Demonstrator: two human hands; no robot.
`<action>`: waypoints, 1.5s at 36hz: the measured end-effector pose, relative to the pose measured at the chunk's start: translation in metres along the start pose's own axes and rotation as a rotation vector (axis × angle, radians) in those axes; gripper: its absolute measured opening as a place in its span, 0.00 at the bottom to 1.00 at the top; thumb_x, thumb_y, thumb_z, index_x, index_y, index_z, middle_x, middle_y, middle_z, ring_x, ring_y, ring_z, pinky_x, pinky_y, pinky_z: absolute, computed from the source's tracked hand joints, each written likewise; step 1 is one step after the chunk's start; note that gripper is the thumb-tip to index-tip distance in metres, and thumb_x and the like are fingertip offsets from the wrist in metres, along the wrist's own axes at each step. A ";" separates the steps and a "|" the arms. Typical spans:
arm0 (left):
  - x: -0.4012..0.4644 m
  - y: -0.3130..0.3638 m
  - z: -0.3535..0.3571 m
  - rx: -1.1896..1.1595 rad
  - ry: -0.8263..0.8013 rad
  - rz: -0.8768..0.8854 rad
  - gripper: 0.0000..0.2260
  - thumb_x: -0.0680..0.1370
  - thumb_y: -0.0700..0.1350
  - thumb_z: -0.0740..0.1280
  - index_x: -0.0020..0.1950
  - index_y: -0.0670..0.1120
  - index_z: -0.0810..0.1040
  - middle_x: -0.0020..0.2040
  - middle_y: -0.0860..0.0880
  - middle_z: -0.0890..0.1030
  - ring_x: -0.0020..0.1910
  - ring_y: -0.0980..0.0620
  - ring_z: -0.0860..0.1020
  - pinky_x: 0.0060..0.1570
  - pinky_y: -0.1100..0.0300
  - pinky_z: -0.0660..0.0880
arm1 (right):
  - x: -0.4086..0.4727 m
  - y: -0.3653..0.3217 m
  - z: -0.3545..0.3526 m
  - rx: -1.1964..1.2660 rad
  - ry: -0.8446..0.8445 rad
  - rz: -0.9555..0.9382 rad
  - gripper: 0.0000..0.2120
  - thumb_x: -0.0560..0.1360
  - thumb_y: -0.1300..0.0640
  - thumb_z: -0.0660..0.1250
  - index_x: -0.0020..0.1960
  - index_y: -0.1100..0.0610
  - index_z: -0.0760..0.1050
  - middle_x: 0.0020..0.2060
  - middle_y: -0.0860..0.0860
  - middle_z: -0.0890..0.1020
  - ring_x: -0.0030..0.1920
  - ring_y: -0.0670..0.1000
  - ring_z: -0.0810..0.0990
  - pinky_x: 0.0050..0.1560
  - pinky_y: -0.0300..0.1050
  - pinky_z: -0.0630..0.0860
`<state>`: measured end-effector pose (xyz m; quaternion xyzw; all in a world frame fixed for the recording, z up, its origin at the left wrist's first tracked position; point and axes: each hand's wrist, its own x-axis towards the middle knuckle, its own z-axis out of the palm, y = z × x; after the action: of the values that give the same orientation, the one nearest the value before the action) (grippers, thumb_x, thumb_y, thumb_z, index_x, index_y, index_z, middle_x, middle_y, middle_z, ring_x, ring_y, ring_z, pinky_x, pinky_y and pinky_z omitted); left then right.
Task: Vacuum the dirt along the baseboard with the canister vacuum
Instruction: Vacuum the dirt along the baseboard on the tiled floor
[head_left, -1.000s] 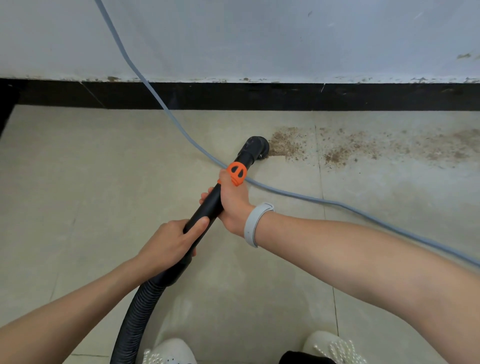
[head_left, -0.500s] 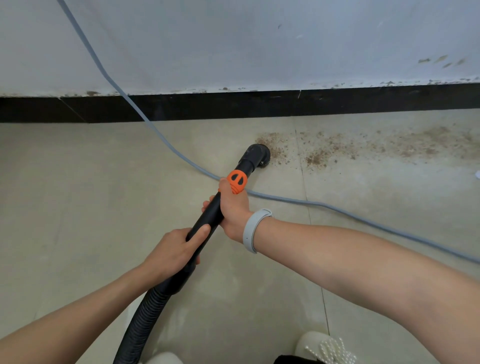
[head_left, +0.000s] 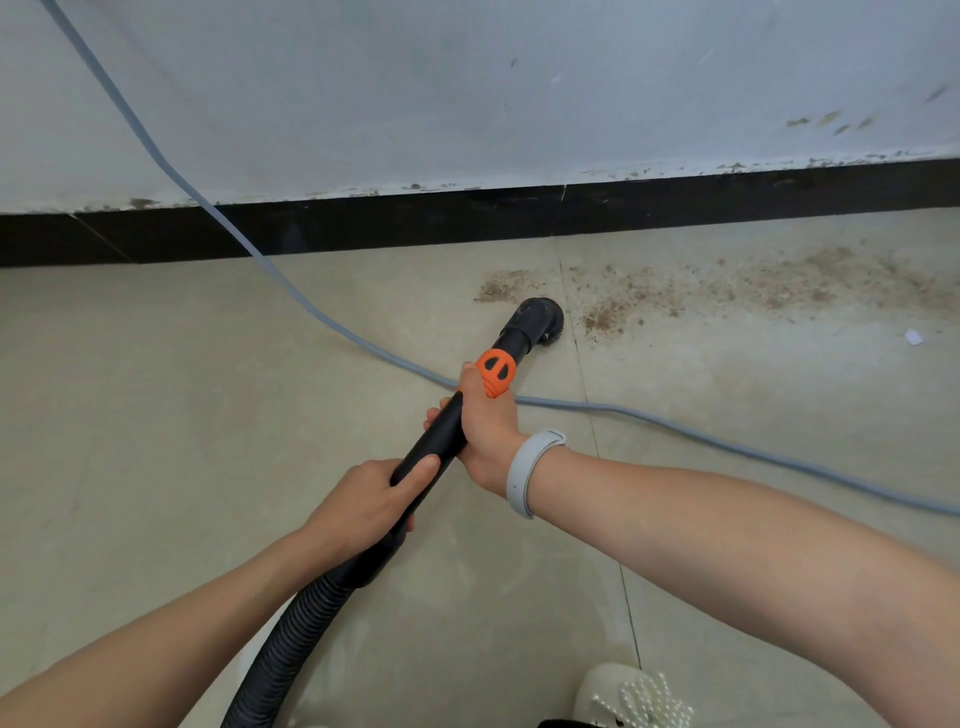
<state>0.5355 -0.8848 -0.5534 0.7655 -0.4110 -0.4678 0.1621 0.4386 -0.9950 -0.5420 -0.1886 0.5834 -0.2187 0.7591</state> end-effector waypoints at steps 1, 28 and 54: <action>0.001 0.001 0.002 0.005 -0.006 0.005 0.25 0.80 0.61 0.56 0.35 0.43 0.76 0.30 0.50 0.83 0.31 0.50 0.81 0.42 0.57 0.78 | 0.000 0.000 -0.003 0.008 0.008 -0.003 0.10 0.80 0.50 0.62 0.52 0.57 0.67 0.35 0.54 0.74 0.32 0.52 0.77 0.42 0.50 0.80; 0.044 0.044 -0.004 0.118 0.084 0.032 0.25 0.78 0.66 0.56 0.37 0.47 0.76 0.31 0.51 0.82 0.31 0.53 0.81 0.42 0.55 0.79 | 0.033 -0.044 -0.001 0.088 0.103 -0.105 0.12 0.79 0.51 0.62 0.43 0.58 0.67 0.32 0.55 0.73 0.29 0.53 0.75 0.36 0.48 0.78; -0.010 -0.019 -0.038 -0.114 0.204 -0.111 0.29 0.81 0.58 0.55 0.35 0.38 0.79 0.27 0.49 0.81 0.27 0.56 0.79 0.35 0.62 0.71 | 0.018 0.008 0.082 -0.126 -0.105 0.025 0.13 0.79 0.52 0.61 0.60 0.57 0.66 0.31 0.54 0.72 0.27 0.52 0.74 0.30 0.43 0.76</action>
<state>0.5743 -0.8708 -0.5406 0.8202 -0.3222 -0.4182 0.2205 0.5228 -0.9957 -0.5406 -0.2400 0.5576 -0.1621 0.7779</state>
